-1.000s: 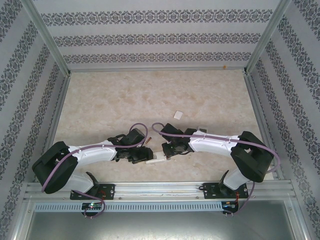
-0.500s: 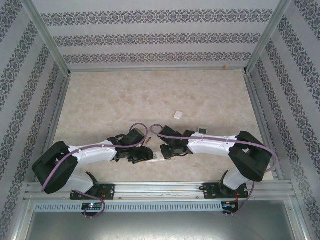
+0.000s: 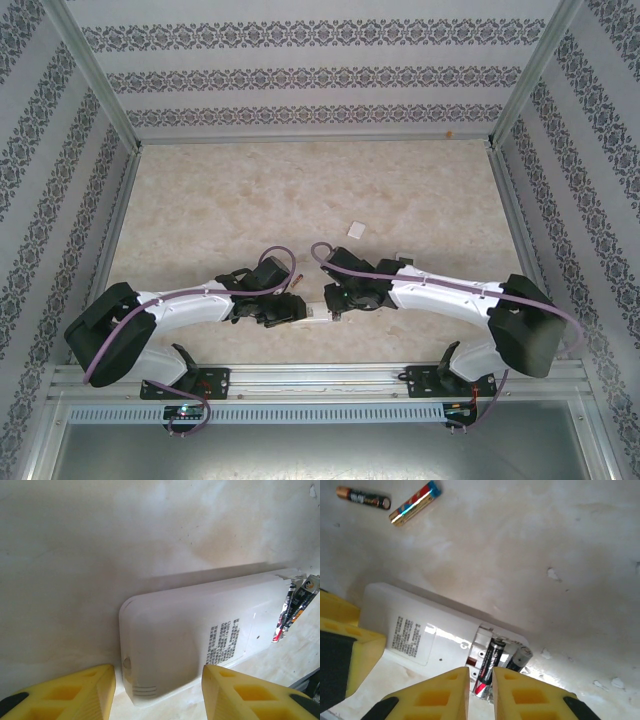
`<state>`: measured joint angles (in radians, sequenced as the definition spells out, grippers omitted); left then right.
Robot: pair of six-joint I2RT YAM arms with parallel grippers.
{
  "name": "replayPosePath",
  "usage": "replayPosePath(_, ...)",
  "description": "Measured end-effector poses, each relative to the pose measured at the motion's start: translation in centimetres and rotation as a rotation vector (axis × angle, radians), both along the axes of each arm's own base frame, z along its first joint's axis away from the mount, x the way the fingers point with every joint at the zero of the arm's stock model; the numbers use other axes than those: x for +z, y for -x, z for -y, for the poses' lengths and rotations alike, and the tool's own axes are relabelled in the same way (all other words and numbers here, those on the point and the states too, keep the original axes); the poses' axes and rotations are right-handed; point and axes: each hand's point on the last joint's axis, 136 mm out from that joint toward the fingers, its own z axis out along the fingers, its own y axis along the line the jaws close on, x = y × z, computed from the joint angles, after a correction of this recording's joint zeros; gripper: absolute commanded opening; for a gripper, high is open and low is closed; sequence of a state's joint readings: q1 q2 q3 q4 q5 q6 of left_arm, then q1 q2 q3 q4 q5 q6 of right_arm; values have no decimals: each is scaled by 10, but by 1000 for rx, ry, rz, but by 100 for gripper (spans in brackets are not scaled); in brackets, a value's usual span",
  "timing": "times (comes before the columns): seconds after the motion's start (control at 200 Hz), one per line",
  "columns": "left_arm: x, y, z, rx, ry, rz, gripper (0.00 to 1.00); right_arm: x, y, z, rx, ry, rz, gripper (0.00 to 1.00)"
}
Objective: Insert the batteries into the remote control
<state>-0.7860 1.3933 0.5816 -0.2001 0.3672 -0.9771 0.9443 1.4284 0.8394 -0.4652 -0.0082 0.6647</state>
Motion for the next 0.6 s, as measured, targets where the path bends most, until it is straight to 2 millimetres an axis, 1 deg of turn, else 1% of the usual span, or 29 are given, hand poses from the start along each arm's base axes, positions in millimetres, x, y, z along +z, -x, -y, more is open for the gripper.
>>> replayPosePath(0.15,0,0,0,0,0,0,49,-4,-4,8,-43,30,7,25)
replayPosePath(0.415,0,0,0,0,0,0,49,-28,-1,16,-68,95,-40,25)
replayPosePath(0.599,0,0,0,0,0,0,50,-32,0,17,-71,104,-49,23)
